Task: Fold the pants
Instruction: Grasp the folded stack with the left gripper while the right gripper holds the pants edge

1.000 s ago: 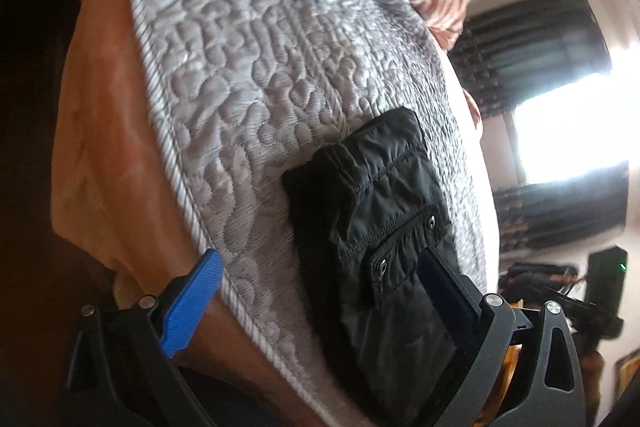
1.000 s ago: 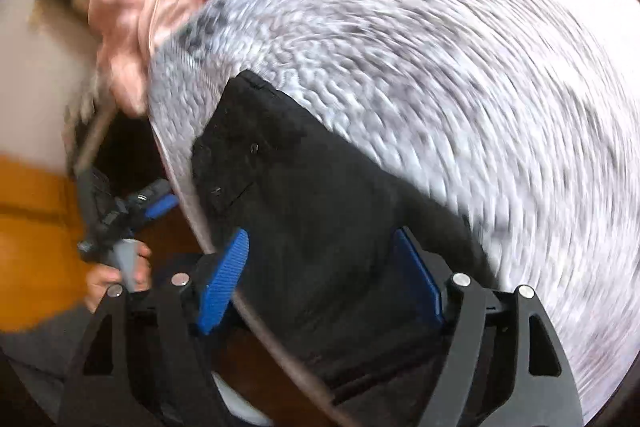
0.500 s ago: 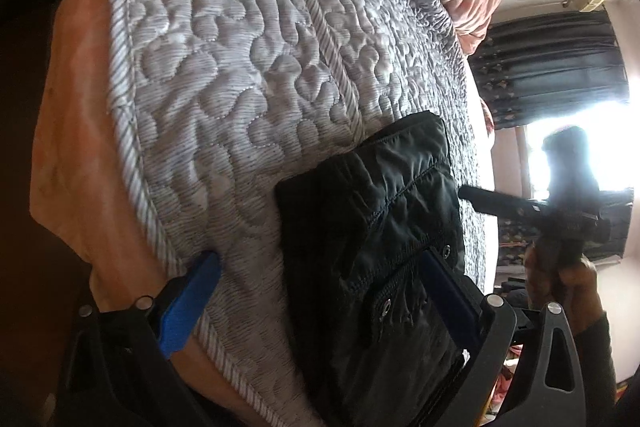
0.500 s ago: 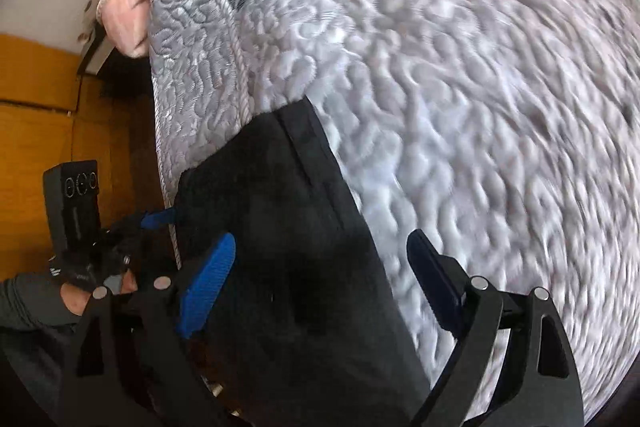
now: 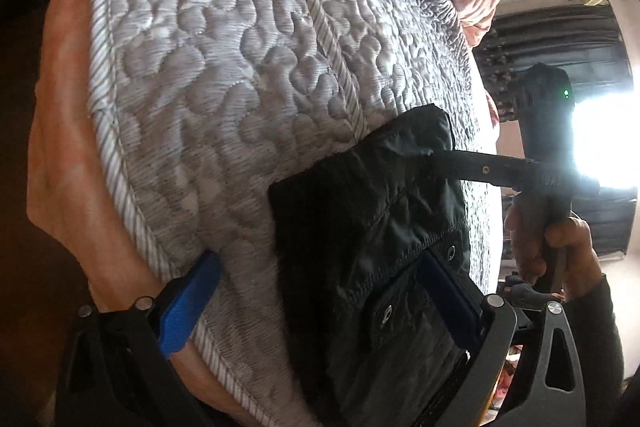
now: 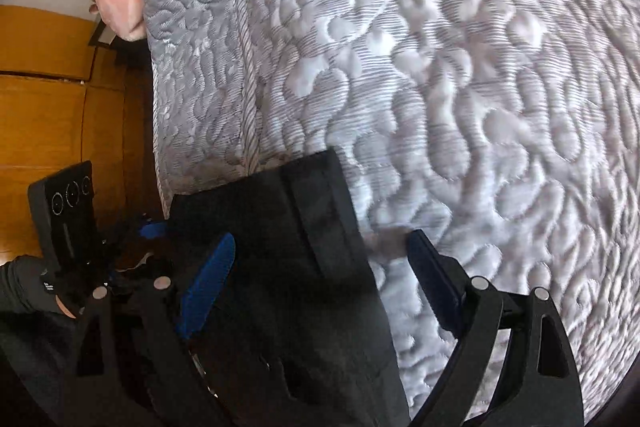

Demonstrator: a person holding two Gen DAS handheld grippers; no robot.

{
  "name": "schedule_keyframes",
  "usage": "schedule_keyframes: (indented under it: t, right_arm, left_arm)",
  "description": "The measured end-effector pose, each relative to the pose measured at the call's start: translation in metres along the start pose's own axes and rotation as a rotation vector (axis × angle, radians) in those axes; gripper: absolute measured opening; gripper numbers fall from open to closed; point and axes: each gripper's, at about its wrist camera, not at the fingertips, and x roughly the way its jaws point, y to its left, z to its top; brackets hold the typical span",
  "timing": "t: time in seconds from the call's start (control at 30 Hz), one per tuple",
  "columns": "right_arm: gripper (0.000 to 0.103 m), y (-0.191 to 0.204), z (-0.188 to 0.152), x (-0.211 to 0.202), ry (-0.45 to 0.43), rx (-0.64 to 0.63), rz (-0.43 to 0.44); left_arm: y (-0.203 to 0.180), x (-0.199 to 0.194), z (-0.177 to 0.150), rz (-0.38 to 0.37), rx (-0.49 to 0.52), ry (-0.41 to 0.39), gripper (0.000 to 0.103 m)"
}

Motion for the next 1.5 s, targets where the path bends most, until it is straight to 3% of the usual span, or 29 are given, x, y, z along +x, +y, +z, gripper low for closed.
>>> schedule_keyframes:
  t: [0.07,0.1,0.13,0.2,0.37,0.43,0.57,0.63,0.8,0.87,0.9,0.93,1.03,1.13,1.2,1.3,1.5]
  right_arm:
    - [0.088,0.001,0.002,0.002,0.003,-0.002,0.013]
    - [0.083,0.001,0.003,0.002,0.003,0.001,0.022]
    - [0.077,0.001,0.003,0.001,0.007,0.003,0.034]
    - [0.065,0.007,0.006,0.004,0.02,0.001,0.059]
    - [0.048,0.014,0.001,-0.005,0.008,-0.008,0.048]
    - [0.036,0.015,-0.004,-0.013,-0.01,-0.005,0.053]
    - [0.032,0.027,-0.016,-0.033,-0.051,-0.014,0.052]
    - [0.031,0.032,-0.021,-0.041,-0.064,-0.019,0.048]
    - [0.03,0.038,-0.034,-0.061,-0.085,-0.02,0.024]
    - [0.03,0.043,-0.037,-0.061,-0.086,-0.024,0.019]
    - [0.03,0.042,-0.037,-0.062,-0.086,-0.025,0.017]
    - [0.03,0.043,-0.037,-0.062,-0.086,-0.025,0.016]
    - [0.03,0.044,-0.035,-0.058,-0.085,-0.023,0.013]
    - [0.03,0.043,-0.031,-0.052,-0.084,-0.016,0.02]
    - [0.03,0.042,-0.031,-0.051,-0.085,-0.015,0.024]
    - [0.03,0.039,-0.034,-0.053,-0.09,-0.013,0.034]
    - [0.03,0.042,-0.042,-0.064,-0.109,-0.02,0.053]
  left_arm:
    - [-0.003,0.001,0.001,0.019,0.004,0.0,0.097]
    - [-0.006,0.001,0.001,0.037,0.013,-0.001,0.091]
    - [-0.01,0.001,0.001,0.05,0.024,0.0,0.077]
    - [-0.02,0.002,0.004,0.085,0.056,0.001,0.069]
    - [-0.024,0.0,0.01,0.076,0.068,0.012,0.055]
    - [-0.02,-0.004,0.011,0.072,0.065,0.017,0.044]
    - [-0.022,-0.016,0.008,0.052,0.088,0.007,0.033]
    - [-0.029,-0.023,0.005,0.025,0.127,-0.001,0.017]
    - [-0.042,-0.027,0.0,0.047,0.188,-0.03,0.017]
    - [-0.037,-0.026,0.001,0.052,0.178,-0.039,0.033]
    - [-0.032,-0.025,0.001,0.061,0.164,-0.045,0.056]
    - [-0.027,-0.026,-0.002,0.054,0.153,-0.042,0.061]
    - [-0.015,-0.019,-0.007,0.078,0.144,-0.02,0.066]
    - [-0.011,-0.019,-0.007,0.043,0.151,-0.047,0.065]
    - [-0.02,-0.025,-0.006,0.04,0.197,-0.092,0.065]
    - [-0.033,-0.018,-0.001,0.037,0.259,-0.083,0.065]
    - [-0.022,-0.004,0.011,0.013,0.168,-0.052,0.065]
